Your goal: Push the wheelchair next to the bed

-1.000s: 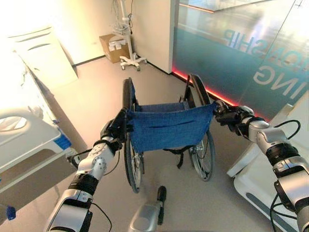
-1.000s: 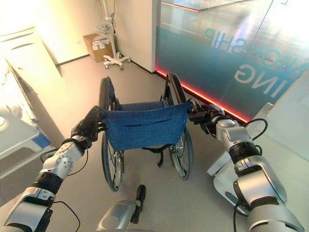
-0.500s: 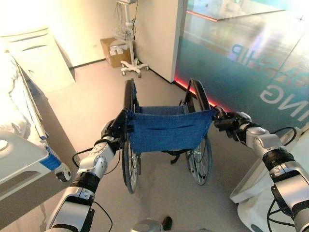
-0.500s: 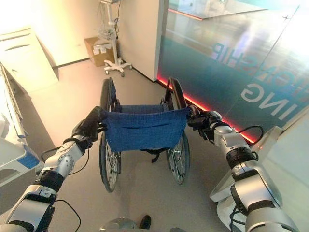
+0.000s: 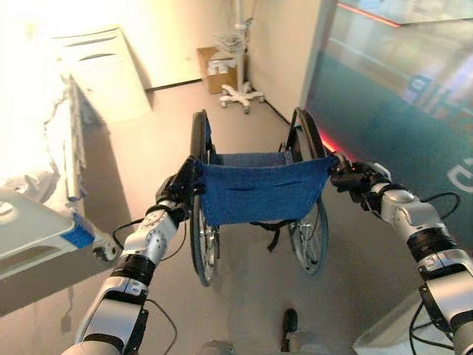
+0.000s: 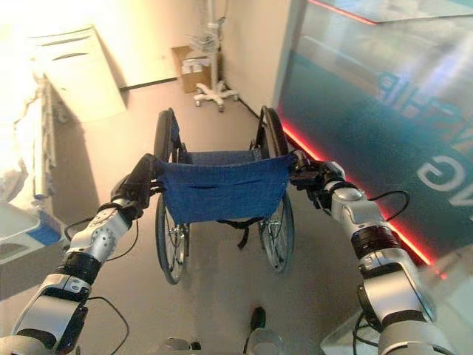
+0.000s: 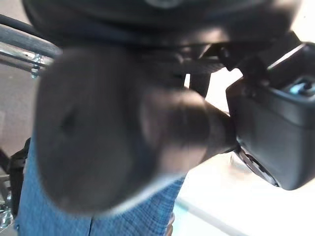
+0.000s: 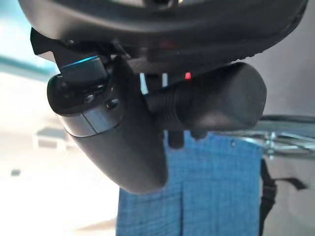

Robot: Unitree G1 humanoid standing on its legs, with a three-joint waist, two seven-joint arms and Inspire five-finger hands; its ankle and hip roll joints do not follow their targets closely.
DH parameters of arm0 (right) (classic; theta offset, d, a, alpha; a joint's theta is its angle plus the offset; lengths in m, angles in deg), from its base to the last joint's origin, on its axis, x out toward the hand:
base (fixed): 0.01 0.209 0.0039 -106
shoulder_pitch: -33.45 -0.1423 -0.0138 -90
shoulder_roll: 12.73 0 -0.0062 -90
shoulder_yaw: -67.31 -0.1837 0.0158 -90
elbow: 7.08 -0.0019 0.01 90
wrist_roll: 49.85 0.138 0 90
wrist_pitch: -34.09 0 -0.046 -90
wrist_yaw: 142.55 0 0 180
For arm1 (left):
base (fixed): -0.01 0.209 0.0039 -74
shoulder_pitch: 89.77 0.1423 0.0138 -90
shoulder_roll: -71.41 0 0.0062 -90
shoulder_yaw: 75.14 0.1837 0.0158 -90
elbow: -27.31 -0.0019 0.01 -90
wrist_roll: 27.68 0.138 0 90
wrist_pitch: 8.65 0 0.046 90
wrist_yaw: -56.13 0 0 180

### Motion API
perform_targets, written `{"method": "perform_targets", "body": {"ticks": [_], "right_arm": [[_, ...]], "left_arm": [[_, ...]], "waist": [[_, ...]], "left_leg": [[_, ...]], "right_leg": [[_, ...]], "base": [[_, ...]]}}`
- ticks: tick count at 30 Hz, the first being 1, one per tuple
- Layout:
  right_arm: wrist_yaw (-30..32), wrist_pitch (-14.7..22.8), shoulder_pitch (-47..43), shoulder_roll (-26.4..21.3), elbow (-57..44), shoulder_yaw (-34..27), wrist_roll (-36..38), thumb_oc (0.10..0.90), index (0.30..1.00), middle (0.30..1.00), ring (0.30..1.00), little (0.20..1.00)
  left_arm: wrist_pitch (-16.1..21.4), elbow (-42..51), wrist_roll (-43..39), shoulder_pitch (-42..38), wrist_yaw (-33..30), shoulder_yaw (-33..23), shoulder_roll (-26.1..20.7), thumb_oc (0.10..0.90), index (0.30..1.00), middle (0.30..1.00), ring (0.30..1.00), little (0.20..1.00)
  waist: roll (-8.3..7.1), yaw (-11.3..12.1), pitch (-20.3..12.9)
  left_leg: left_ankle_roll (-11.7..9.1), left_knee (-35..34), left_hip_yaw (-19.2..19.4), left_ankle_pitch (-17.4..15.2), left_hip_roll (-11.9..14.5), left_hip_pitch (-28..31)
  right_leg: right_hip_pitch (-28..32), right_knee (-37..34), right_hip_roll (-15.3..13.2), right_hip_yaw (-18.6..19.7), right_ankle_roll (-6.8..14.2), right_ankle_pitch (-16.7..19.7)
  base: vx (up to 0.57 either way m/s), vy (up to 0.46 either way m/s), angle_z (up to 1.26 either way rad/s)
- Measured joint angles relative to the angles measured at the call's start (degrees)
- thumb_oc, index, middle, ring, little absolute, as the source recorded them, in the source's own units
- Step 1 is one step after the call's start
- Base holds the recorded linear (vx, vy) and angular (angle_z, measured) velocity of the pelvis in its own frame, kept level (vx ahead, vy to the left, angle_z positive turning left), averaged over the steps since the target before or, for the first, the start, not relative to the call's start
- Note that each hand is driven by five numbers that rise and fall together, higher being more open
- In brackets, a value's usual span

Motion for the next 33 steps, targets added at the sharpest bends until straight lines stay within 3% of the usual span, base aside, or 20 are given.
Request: {"method": "perform_targets", "body": {"ticks": [2,3,5,7,8,11,12,15,17,20,24,25,26,27,28,29,30,31,32,33], "right_arm": [[0.0,-0.3,-0.7,-0.5,0.1,0.4,0.0,0.400,0.300,0.300,0.300,0.300],[0.0,-0.3,-1.0,-0.5,0.1,0.5,0.0,0.400,0.300,0.300,0.300,0.300],[0.0,-0.4,-1.8,-0.3,0.0,1.1,0.0,0.400,0.300,0.300,0.300,0.300],[1.2,-0.4,-1.8,0.9,0.0,2.3,-0.1,0.400,0.300,0.300,0.300,0.300],[1.5,-0.4,-1.8,1.4,0.0,2.7,-0.3,0.400,0.300,0.300,0.300,0.300],[1.9,-0.4,-1.7,2.0,0.0,4.4,-0.5,0.400,0.300,0.300,0.300,0.300],[1.9,-0.5,-1.7,2.1,0.4,4.5,-0.5,0.400,0.300,0.300,0.300,0.300],[1.9,-0.5,-2.0,1.9,0.7,4.6,-0.5,0.400,0.300,0.300,0.300,0.300],[1.9,-0.5,-2.0,1.8,1.2,4.7,-0.4,0.400,0.300,0.300,0.300,0.300],[1.9,-1.0,-2.0,2.2,1.6,5.7,0.2,0.400,0.300,0.300,0.300,0.300],[1.9,-1.2,-2.0,4.2,2.6,7.1,0.8,0.400,0.300,0.300,0.300,0.300],[1.9,-1.2,-1.9,5.2,3.0,7.3,0.7,0.400,0.300,0.300,0.300,0.300],[1.9,-1.2,-1.8,6.4,3.8,7.3,0.7,0.400,0.300,0.300,0.300,0.300],[1.9,-1.2,-1.8,7.0,4.2,7.3,0.7,0.400,0.300,0.300,0.300,0.300],[1.9,-0.8,-1.8,7.8,4.9,7.1,0.7,0.400,0.300,0.300,0.300,0.300],[1.9,-0.3,-1.6,8.4,5.5,7.1,0.5,0.400,0.300,0.300,0.300,0.300],[1.9,-0.3,-1.6,8.4,5.6,7.1,0.5,0.400,0.300,0.300,0.300,0.300],[1.9,-0.2,-0.6,8.5,5.6,6.9,0.4,0.400,0.300,0.300,0.300,0.300],[1.9,0.1,0.1,8.6,5.6,6.6,0.4,0.400,0.300,0.300,0.300,0.300],[1.9,0.3,0.4,8.4,5.4,6.5,0.4,0.400,0.300,0.300,0.300,0.300]], "left_arm": [[0.1,0.2,0.1,0.0,-0.2,0.3,0.2,0.400,0.300,0.300,0.300,0.300],[0.1,0.4,0.1,0.0,-0.3,0.2,0.2,0.400,0.300,0.300,0.300,0.300],[0.2,0.4,0.0,0.3,-1.0,-0.1,0.2,0.400,0.300,0.300,0.300,0.300],[0.2,0.8,0.0,1.5,-1.9,-1.0,0.1,0.400,0.300,0.300,0.300,0.300],[0.2,1.0,0.0,2.1,-2.1,-1.1,0.0,0.400,0.300,0.300,0.300,0.300],[0.1,2.1,0.0,5.1,-1.2,-0.9,-1.2,0.400,0.300,0.300,0.300,0.300],[0.1,2.2,0.0,5.3,-0.7,-0.9,-1.3,0.400,0.300,0.300,0.300,0.300],[0.2,2.4,0.0,5.1,-0.1,-0.8,-1.3,0.400,0.300,0.300,0.300,0.300],[0.2,2.5,0.0,5.2,-0.2,-0.5,-1.6,0.400,0.300,0.300,0.300,0.300],[-0.5,2.7,-0.8,5.6,-0.2,-0.4,-2.5,0.400,0.300,0.300,0.300,0.300],[-1.3,3.8,-1.2,7.2,-0.4,-0.7,-4.6,0.400,0.300,0.300,0.300,0.300],[-1.3,4.2,-1.2,8.2,-0.4,-0.8,-5.4,0.400,0.300,0.300,0.300,0.300],[-1.5,4.2,-1.2,8.5,-0.3,-1.4,-5.9,0.400,0.300,0.300,0.300,0.300],[-1.7,4.1,-1.2,8.5,-0.4,-1.9,-5.9,0.400,0.300,0.300,0.300,0.300],[-2.0,4.1,-1.2,8.5,-0.6,-2.5,-5.9,0.400,0.300,0.300,0.300,0.300],[-2.1,3.9,-1.2,8.5,-0.5,-2.9,-5.8,0.400,0.300,0.300,0.300,0.300],[-2.2,4.0,-1.1,8.5,-0.4,-2.9,-5.8,0.400,0.300,0.300,0.300,0.300],[-2.2,3.8,-0.8,8.3,-0.1,-2.9,-5.5,0.400,0.300,0.300,0.300,0.300],[-2.2,3.7,-0.5,8.3,-0.1,-2.8,-5.3,0.400,0.300,0.300,0.300,0.300],[-2.2,3.5,-0.3,8.3,0.0,-2.7,-5.1,0.400,0.300,0.300,0.300,0.300]], "waist": [[0.13,1.1,-0.1],[0.10,1.9,-0.1],[0.32,3.0,-0.2],[-0.24,4.1,-0.3],[-0.64,4.3,-0.4],[-1.48,5.2,-0.8],[-1.41,5.4,-0.9],[-1.07,6.4,-1.2],[-0.25,7.9,-1.6],[1.96,9.6,-3.0],[1.92,12.7,-5.6],[1.90,13.3,-6.9],[0.14,13.8,-7.3],[-0.94,14.4,-7.7],[-1.53,14.9,-8.1],[-1.21,15.0,-8.3],[-1.15,15.0,-8.4],[-1.64,15.3,-8.4],[-1.96,15.1,-8.5],[-2.48,14.2,-8.5]], "left_leg": [[-3.2,3.3,0.4,1.8,0.8,-1.8],[-3.8,5.2,0.8,2.0,1.0,-2.7],[-5.1,14.7,1.9,2.9,1.2,-7.5],[-8.5,27.1,4.3,7.7,2.3,-13.6],[-8.1,28.5,5.2,7.9,1.9,-15.1],[-7.3,21.4,9.3,7.6,0.1,-15.3],[-7.3,15.1,12.0,7.6,-0.2,-14.9],[-7.1,1.1,14.7,8.1,-2.0,-15.4],[-6.9,-7.2,16.8,9.7,-2.4,-17.0],[-7.7,-9.6,19.0,12.8,-1.7,-22.3],[-7.4,-8.4,18.6,12.6,-2.8,-22.0],[-4.6,-8.7,18.4,13.7,-3.3,-20.2],[-2.4,-8.6,18.8,15.1,-4.5,-19.0],[-1.7,-8.6,19.1,15.6,-5.4,-18.5],[1.2,-9.0,18.6,17.3,-6.4,-17.3],[4.5,-10.1,18.4,18.4,-6.1,-15.5],[6.1,-10.5,18.5,19.4,-6.0,-14.7],[8.9,-10.0,18.4,18.5,-6.4,-13.3],[9.2,-9.2,17.8,17.6,-7.0,-12.9],[10.0,-8.3,15.2,16.3,-9.0,-11.7]], "right_leg": [[0.1,1.5,1.1,-0.2,-1.1,-2.7],[0.1,1.2,1.1,-0.1,-1.6,-2.8],[0.6,1.4,2.5,-1.3,-3.3,-4.2],[3.0,0.1,3.7,-2.3,-5.1,-5.3],[4.1,-0.6,3.7,-2.8,-5.4,-5.5],[8.0,-4.4,4.0,-3.5,-6.1,-6.0],[9.7,-6.0,4.8,-4.2,-6.2,-5.9],[12.4,-9.5,6.6,-3.9,-6.2,-6.0],[14.7,-11.5,8.4,-1.8,-6.4,-6.4],[18.3,-12.3,11.2,-1.3,-7.7,-8.8],[20.1,-9.6,11.4,2.0,-6.4,-13.5],[21.0,-8.6,11.2,2.0,-5.5,-15.6],[21.9,-7.4,9.6,2.0,-4.9,-17.6],[21.9,-5.9,8.4,1.9,-3.8,-18.7],[22.2,-2.9,7.9,0.8,-2.7,-19.4],[20.3,3.9,7.1,-2.5,-1.8,-20.1],[19.7,6.8,6.9,-4.0,-1.7,-20.0],[17.2,16.4,4.8,-6.6,-1.0,-20.0],[15.2,22.7,3.1,-7.3,-0.1,-19.4],[11.1,33.4,0.8,-6.8,1.7,-15.6]], "base": [[0.22,-0.341,0.32],[0.20,-0.351,-0.01],[0.22,-0.350,0.01],[0.22,-0.206,0.13],[0.28,-0.140,0.13],[0.32,-0.079,0.09],[0.33,-0.054,0.18],[0.39,-0.074,0.08],[0.39,-0.074,-0.28],[0.48,-0.047,-0.32],[0.37,0.013,-0.52],[0.43,0.060,-0.47],[0.39,0.059,-0.38],[0.39,0.101,-0.30],[0.44,0.140,-0.21],[0.44,0.144,-0.06],[0.34,0.120,0.08],[0.25,0.080,0.15],[0.31,0.098,0.29],[0.31,0.078,0.60]]}}
